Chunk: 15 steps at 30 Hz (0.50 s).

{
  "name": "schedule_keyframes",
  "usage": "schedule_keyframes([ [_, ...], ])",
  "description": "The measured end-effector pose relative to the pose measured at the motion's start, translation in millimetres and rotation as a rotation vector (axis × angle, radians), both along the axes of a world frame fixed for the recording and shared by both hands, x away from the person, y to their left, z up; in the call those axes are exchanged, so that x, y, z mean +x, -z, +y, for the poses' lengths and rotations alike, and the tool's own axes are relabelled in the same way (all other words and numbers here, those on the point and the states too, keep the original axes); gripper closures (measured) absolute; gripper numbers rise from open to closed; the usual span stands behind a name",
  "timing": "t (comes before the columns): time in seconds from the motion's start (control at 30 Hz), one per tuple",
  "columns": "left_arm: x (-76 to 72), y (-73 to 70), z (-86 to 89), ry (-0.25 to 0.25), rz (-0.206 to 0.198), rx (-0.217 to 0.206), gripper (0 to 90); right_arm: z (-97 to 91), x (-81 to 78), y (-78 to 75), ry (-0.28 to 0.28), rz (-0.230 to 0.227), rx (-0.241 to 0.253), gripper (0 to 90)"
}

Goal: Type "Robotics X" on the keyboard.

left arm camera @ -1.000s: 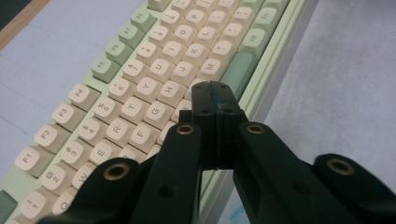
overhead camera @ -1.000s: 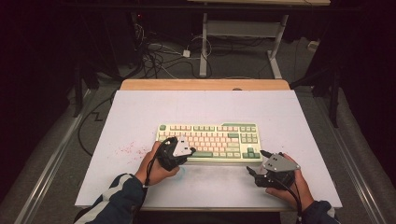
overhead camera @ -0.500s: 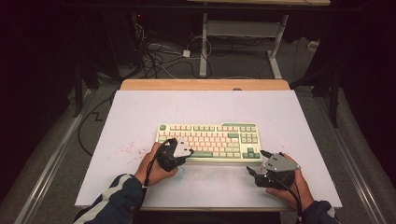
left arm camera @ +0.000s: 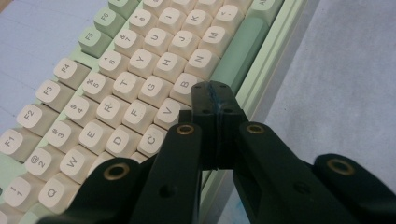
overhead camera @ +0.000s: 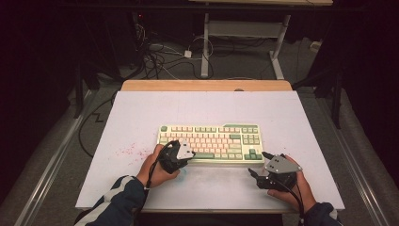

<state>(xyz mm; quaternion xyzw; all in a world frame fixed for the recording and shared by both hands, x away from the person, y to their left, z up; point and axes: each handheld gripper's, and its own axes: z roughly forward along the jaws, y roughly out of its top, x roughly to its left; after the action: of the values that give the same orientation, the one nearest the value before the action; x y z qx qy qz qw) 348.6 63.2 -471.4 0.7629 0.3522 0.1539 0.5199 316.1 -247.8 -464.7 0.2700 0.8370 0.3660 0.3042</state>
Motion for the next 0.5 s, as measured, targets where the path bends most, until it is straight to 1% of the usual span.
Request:
schedule_keyframes([
  [0.07,0.4,3.2,-0.2,0.007,0.009,0.018,87.5,0.1,0.1,0.1,-0.003,0.002,-0.006,26.6],
  [0.1,0.2,3.4,0.3,0.011,0.009,0.006,87.4,0.3,0.0,0.1,-0.002,0.002,-0.007,26.6],
  [0.13,0.4,2.9,0.3,0.008,0.013,0.004,87.4,0.1,0.0,0.1,-0.003,0.003,-0.008,26.6],
  [0.2,-0.5,2.0,0.2,0.011,-0.002,0.02,87.4,0.0,0.0,0.0,-0.002,0.002,-0.008,26.6],
  [0.23,-0.7,0.8,0.4,0.008,-0.01,0.018,87.4,-0.2,0.0,0.1,-0.003,0.003,-0.009,26.6],
  [0.33,-0.4,-4.4,1.9,0.002,-0.019,-0.001,87.4,-0.5,0.2,0.2,-0.001,0.003,-0.007,26.6],
  [0.5,-0.2,-7.0,4.0,0.0,-0.029,-0.001,86.6,-0.3,0.3,0.4,-0.003,0.002,-0.01,26.6],
])
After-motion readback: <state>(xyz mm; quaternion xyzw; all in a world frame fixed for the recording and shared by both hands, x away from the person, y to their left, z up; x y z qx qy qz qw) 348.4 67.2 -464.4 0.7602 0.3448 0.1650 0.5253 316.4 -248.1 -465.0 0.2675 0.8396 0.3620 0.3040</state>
